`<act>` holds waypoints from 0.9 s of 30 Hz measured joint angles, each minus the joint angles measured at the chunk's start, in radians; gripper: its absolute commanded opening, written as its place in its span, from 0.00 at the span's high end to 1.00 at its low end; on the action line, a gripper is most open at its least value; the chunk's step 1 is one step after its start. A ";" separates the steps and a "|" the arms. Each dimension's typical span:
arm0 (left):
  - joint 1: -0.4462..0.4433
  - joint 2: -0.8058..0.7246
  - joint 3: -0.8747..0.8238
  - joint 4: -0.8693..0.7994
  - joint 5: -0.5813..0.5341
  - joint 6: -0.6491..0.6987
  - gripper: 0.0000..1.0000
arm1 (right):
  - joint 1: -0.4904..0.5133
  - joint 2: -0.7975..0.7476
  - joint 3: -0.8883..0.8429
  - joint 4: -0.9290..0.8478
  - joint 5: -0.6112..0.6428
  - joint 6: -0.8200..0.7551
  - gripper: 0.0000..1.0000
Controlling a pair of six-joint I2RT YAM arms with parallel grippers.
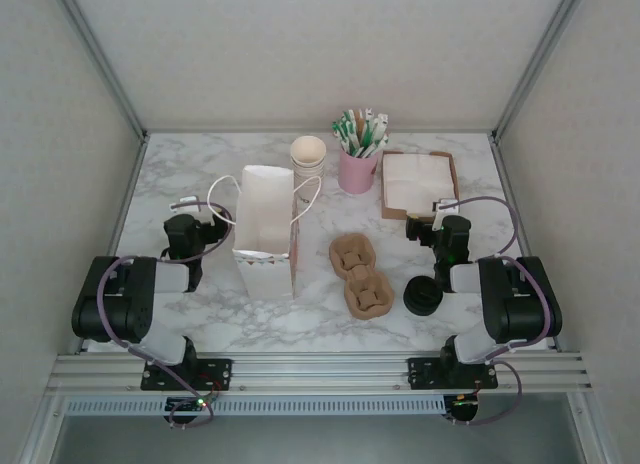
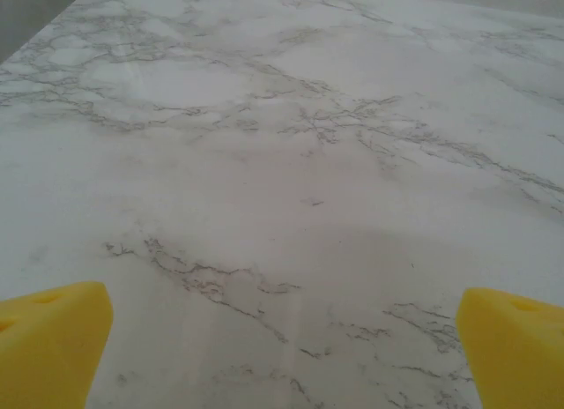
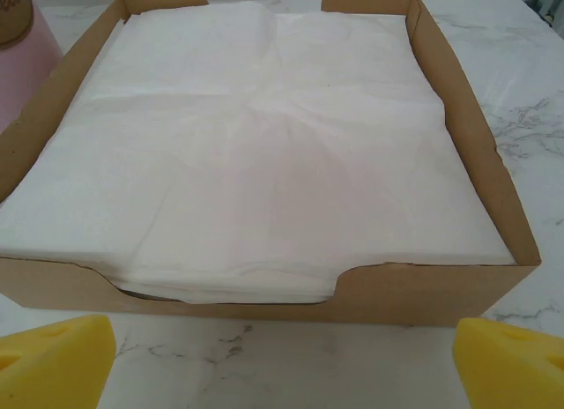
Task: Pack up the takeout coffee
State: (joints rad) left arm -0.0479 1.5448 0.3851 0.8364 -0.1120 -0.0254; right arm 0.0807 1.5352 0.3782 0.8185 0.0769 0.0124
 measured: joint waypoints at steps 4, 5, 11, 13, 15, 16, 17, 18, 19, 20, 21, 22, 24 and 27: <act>0.000 0.000 0.000 0.000 0.000 0.000 0.00 | 0.000 0.000 0.000 0.000 0.000 0.000 0.01; 0.000 0.000 0.000 0.000 0.000 0.000 0.00 | 0.000 0.000 0.000 0.000 0.000 0.000 0.01; 0.000 0.000 0.000 0.000 0.000 0.000 0.00 | 0.000 0.000 0.000 0.000 0.000 0.000 0.01; 0.000 0.000 0.000 0.000 0.000 0.000 0.00 | 0.000 0.000 0.000 0.000 0.000 0.000 0.01; 0.000 0.000 0.000 0.000 0.000 0.000 0.00 | 0.000 0.000 0.000 0.000 0.000 0.000 0.01; 0.000 0.000 0.000 0.000 0.000 0.000 0.00 | 0.000 0.000 0.000 0.000 0.000 0.000 0.01; 0.000 0.000 0.000 0.000 0.000 0.000 0.00 | 0.000 0.000 0.001 -0.002 0.000 0.000 0.01; 0.000 0.000 0.000 0.000 0.000 0.000 0.00 | 0.000 0.000 0.005 -0.015 0.000 0.000 0.01; 0.000 0.000 0.000 0.000 0.001 0.000 0.00 | 0.000 -0.004 0.013 -0.038 0.000 0.000 0.01; 0.000 0.000 0.000 -0.002 0.003 0.000 0.00 | 0.000 -0.015 0.028 -0.077 0.001 0.000 0.01; 0.000 0.000 0.004 -0.011 0.005 0.001 0.00 | 0.000 -0.033 0.044 -0.115 0.002 0.000 0.01; 0.000 -0.001 0.009 -0.021 0.007 0.001 0.00 | 0.000 -0.054 0.056 -0.140 0.005 0.000 0.01; 0.000 -0.007 0.019 -0.041 0.007 0.001 0.00 | 0.000 -0.117 0.076 -0.182 0.016 0.003 0.01; 0.000 -0.077 0.024 -0.105 -0.005 0.000 0.00 | 0.000 -0.228 0.087 -0.251 0.028 0.021 0.01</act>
State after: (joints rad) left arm -0.0479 1.4681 0.4095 0.7315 -0.1169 -0.0257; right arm 0.0811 1.3075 0.4648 0.5671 0.1051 0.0330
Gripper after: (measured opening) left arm 0.998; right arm 0.988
